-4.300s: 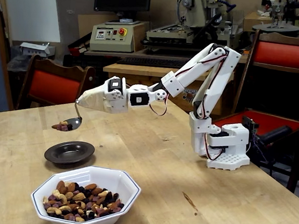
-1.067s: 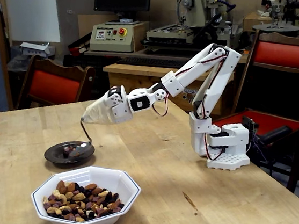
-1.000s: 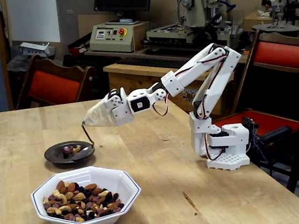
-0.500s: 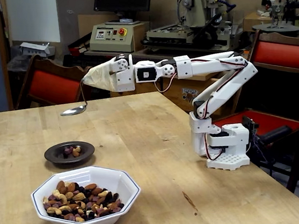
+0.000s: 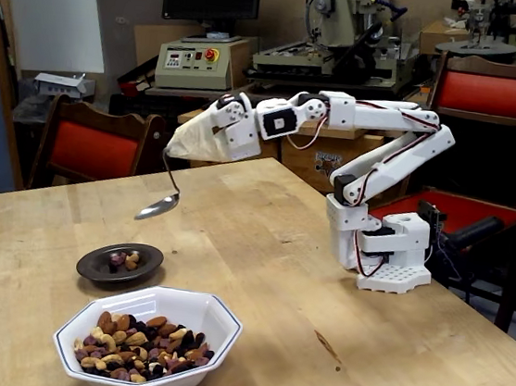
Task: Use spoon to take food
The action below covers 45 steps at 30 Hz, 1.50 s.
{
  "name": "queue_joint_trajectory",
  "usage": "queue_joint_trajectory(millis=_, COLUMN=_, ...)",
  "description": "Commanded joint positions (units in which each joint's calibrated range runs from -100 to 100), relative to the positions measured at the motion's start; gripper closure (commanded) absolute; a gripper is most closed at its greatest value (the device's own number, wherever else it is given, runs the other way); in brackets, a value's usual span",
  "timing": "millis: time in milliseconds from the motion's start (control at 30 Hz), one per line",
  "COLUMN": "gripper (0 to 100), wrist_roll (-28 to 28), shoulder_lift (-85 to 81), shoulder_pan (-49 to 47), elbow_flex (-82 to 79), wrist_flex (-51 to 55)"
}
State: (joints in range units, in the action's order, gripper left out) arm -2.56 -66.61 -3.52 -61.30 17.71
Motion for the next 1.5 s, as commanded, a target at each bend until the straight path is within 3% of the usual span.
queue_joint_trajectory(millis=0, gripper=96, wrist_roll=-0.15, shoulder_lift=-7.80, shoulder_pan=-3.89, elbow_flex=4.49, wrist_flex=2.84)
queue_joint_trajectory(millis=533, gripper=96, wrist_roll=-0.20, shoulder_lift=-15.42, shoulder_pan=-5.59, elbow_flex=4.40, wrist_flex=19.76)
queue_joint_trajectory(millis=867, gripper=96, wrist_roll=-0.24, shoulder_lift=-32.53, shoulder_pan=-5.96, elbow_flex=3.52, wrist_flex=24.97)
queue_joint_trajectory(millis=1467, gripper=96, wrist_roll=-0.24, shoulder_lift=-32.28, shoulder_pan=-5.59, elbow_flex=-11.44, wrist_flex=19.20)
